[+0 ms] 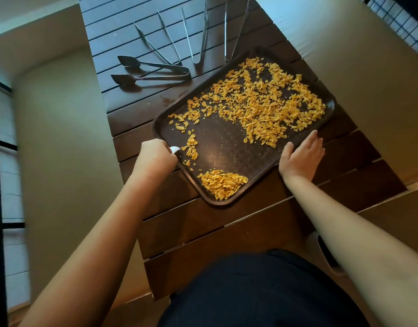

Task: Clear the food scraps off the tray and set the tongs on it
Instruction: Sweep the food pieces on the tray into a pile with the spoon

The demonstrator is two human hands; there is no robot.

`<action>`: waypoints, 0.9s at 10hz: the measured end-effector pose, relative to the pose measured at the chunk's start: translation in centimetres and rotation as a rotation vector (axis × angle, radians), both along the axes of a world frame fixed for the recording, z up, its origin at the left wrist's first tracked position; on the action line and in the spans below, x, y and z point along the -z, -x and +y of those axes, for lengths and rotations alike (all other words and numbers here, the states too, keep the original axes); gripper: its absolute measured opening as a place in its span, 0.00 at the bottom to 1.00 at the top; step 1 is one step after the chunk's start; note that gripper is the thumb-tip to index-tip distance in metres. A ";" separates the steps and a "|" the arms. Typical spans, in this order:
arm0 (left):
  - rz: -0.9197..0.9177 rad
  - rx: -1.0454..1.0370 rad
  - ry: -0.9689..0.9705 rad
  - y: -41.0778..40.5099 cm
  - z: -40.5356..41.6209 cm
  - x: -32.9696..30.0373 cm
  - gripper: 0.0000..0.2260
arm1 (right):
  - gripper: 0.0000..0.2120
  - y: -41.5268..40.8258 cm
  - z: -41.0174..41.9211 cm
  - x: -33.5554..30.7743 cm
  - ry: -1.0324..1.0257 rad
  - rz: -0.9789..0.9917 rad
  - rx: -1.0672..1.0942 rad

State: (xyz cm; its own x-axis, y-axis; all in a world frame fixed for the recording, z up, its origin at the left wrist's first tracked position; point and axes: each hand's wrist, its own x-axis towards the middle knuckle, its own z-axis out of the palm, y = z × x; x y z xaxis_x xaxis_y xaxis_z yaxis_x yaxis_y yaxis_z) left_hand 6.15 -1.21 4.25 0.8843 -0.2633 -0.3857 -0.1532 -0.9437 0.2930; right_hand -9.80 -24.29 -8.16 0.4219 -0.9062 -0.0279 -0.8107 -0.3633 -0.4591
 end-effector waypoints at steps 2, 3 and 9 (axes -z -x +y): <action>0.001 -0.035 0.097 -0.5 -0.2 -0.1 0.11 | 0.32 0.0 0.1 0.0 -0.001 0.002 0.007; -0.087 -0.099 0.176 -1.9 0.1 0.0 0.13 | 0.32 0.0 -0.1 0.0 0.002 -0.002 0.005; 0.059 -0.111 0.365 -5.4 -0.2 4.9 0.12 | 0.33 0.0 -0.2 0.3 0.014 -0.001 0.012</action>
State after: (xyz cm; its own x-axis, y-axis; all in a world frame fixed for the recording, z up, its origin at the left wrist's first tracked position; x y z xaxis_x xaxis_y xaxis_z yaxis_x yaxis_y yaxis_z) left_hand 11.56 -1.45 -0.67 0.8940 -0.2967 -0.3356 -0.0286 -0.7855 0.6182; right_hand -9.79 -24.44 -8.46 0.4114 -0.9113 -0.0147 -0.8144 -0.3604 -0.4548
